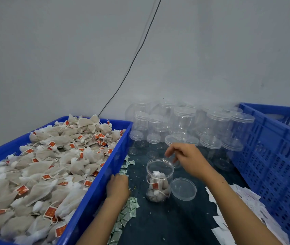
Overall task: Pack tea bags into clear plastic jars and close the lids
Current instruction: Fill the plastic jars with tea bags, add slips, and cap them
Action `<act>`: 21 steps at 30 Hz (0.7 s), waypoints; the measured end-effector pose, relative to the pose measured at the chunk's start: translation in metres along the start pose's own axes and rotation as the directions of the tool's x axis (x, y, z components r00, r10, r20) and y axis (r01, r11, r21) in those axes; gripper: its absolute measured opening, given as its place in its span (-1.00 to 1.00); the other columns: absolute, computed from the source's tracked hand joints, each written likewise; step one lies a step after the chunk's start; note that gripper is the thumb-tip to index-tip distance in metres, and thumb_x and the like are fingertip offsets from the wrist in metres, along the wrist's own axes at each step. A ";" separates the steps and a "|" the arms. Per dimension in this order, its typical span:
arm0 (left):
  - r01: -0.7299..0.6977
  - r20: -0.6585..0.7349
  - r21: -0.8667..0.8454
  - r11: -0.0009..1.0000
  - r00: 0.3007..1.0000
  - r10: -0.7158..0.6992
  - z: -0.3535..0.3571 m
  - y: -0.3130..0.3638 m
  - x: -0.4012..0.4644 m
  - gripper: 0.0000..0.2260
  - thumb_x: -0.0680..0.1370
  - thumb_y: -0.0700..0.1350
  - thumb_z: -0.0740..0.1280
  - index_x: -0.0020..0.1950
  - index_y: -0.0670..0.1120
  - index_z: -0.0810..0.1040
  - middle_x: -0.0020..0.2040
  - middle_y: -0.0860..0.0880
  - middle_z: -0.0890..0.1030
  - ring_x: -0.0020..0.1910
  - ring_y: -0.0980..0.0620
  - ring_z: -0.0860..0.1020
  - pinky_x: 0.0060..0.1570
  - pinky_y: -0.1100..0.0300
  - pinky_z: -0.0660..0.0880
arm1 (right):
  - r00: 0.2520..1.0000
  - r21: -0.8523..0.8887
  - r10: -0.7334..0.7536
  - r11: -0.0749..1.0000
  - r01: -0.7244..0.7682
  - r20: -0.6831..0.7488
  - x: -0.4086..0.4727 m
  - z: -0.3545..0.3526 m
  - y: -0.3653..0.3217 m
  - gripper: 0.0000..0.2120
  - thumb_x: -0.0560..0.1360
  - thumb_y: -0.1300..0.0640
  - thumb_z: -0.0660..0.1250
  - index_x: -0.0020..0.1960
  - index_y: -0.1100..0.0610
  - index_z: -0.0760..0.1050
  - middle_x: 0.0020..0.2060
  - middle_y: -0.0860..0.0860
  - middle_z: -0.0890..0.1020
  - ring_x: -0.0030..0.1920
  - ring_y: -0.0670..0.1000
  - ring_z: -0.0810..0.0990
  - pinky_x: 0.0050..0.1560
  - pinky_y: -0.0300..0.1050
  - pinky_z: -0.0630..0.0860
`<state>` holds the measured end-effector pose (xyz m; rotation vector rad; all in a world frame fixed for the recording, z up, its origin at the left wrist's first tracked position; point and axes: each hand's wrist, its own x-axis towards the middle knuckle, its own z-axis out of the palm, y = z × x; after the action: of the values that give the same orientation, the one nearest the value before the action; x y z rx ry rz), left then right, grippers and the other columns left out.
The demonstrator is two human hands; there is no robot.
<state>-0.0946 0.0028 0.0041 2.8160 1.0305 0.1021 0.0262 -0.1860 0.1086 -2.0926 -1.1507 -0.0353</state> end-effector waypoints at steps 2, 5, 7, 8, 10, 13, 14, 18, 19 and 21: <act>0.002 -0.021 0.033 0.999 1.000 -0.001 0.001 0.004 0.000 -0.88 0.55 -0.21 0.30 0.08 -0.15 0.53 0.14 -0.12 0.56 0.17 -0.09 0.47 0.10 0.09 0.51 | 0.997 0.089 0.026 0.996 -0.019 -0.076 -0.010 -0.003 0.013 -0.60 0.51 0.43 0.13 -0.18 0.00 0.58 -0.19 -0.10 0.66 -0.28 -0.10 0.64 -0.14 -0.17 0.58; 0.018 -0.024 0.063 0.998 1.000 -0.017 -0.002 0.008 -0.001 -0.90 0.55 -0.20 0.31 0.05 -0.15 0.54 0.07 -0.11 0.61 0.10 -0.09 0.55 0.06 0.07 0.54 | 0.992 0.155 0.073 0.986 -0.056 -0.107 -0.022 0.001 0.027 -0.62 0.50 0.45 0.13 -0.19 0.08 0.60 -0.22 -0.06 0.67 -0.30 -0.07 0.64 -0.14 -0.14 0.59; 0.022 -0.013 0.062 0.998 1.000 -0.021 -0.004 0.009 -0.003 -0.90 0.56 -0.19 0.32 0.06 -0.14 0.53 0.06 -0.11 0.62 0.08 -0.09 0.57 0.04 0.07 0.54 | 0.987 0.208 0.106 0.975 -0.079 -0.124 -0.027 0.004 0.034 -0.63 0.51 0.46 0.13 -0.19 0.12 0.61 -0.21 -0.03 0.68 -0.28 -0.04 0.64 -0.14 -0.16 0.59; 0.021 -0.016 0.050 0.999 1.000 -0.021 -0.005 0.010 -0.004 -0.91 0.56 -0.18 0.31 0.05 -0.14 0.53 0.06 -0.11 0.62 0.07 -0.08 0.57 0.03 0.07 0.54 | 0.983 0.246 0.123 0.965 -0.087 -0.133 -0.029 0.005 0.036 -0.64 0.51 0.46 0.13 -0.19 0.14 0.61 -0.21 -0.02 0.68 -0.28 -0.04 0.64 -0.16 -0.19 0.58; 0.037 -0.062 -0.067 0.997 0.997 -0.041 -0.009 0.012 -0.008 -0.91 0.58 -0.17 0.29 -0.02 -0.14 0.56 0.00 -0.12 0.64 0.00 -0.08 0.60 -0.03 0.07 0.54 | 0.979 0.316 0.146 0.944 -0.095 -0.144 -0.032 0.006 0.039 -0.63 0.52 0.47 0.12 -0.20 0.17 0.61 -0.21 0.02 0.68 -0.29 -0.11 0.63 -0.23 -0.31 0.53; -0.013 -0.171 -0.545 0.838 0.981 -0.097 -0.024 0.014 -0.009 -0.82 0.57 -0.13 0.33 -0.23 -0.10 0.57 -0.17 -0.03 0.65 -0.15 -0.02 0.61 -0.14 0.10 0.52 | 0.977 0.359 0.164 0.927 -0.107 -0.133 -0.035 0.009 0.042 -0.62 0.52 0.48 0.11 -0.21 0.16 0.60 -0.22 0.03 0.68 -0.32 -0.19 0.61 -0.27 -0.38 0.49; -0.052 -0.181 -0.704 0.708 0.977 -0.109 -0.032 0.017 -0.009 -0.84 0.55 -0.13 0.36 -0.23 -0.11 0.58 -0.17 -0.01 0.64 -0.15 -0.01 0.60 -0.11 0.11 0.52 | 0.977 0.361 0.170 0.925 -0.115 -0.125 -0.035 0.010 0.044 -0.61 0.52 0.48 0.11 -0.21 0.15 0.60 -0.22 0.03 0.68 -0.31 -0.17 0.61 -0.26 -0.37 0.49; -0.236 -0.274 -0.873 0.426 0.961 -0.030 -0.062 0.042 -0.011 -0.94 0.51 -0.15 0.42 -0.13 -0.13 0.63 -0.15 -0.01 0.67 -0.13 0.06 0.62 -0.08 0.25 0.56 | 0.977 0.396 0.198 0.906 -0.150 -0.083 -0.035 0.014 0.049 -0.59 0.52 0.48 0.09 -0.21 0.12 0.60 -0.23 0.02 0.68 -0.29 -0.07 0.63 -0.22 -0.25 0.56; -0.281 -0.301 -0.855 0.435 0.953 0.023 -0.065 0.048 -0.012 -0.95 0.50 -0.16 0.43 -0.15 -0.10 0.62 -0.16 0.01 0.67 -0.14 0.09 0.62 -0.11 0.31 0.55 | 0.976 0.406 0.204 0.900 -0.157 -0.076 -0.035 0.016 0.050 -0.59 0.52 0.48 0.09 -0.21 0.12 0.60 -0.24 0.02 0.68 -0.29 -0.06 0.63 -0.22 -0.21 0.56; -0.320 -0.291 -0.792 0.520 0.946 0.139 -0.065 0.058 -0.010 -0.95 0.49 -0.16 0.44 -0.16 -0.07 0.62 -0.14 0.05 0.67 -0.10 0.11 0.62 -0.04 0.25 0.57 | 0.972 0.424 0.222 0.889 -0.173 -0.070 -0.036 0.018 0.053 -0.59 0.52 0.48 0.08 -0.21 0.13 0.60 -0.25 0.02 0.68 -0.30 -0.05 0.63 -0.21 -0.17 0.56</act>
<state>-0.0725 -0.0408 0.0772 2.0141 0.4016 0.7124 0.0385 -0.2183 0.0515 -1.7867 -0.7862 0.1693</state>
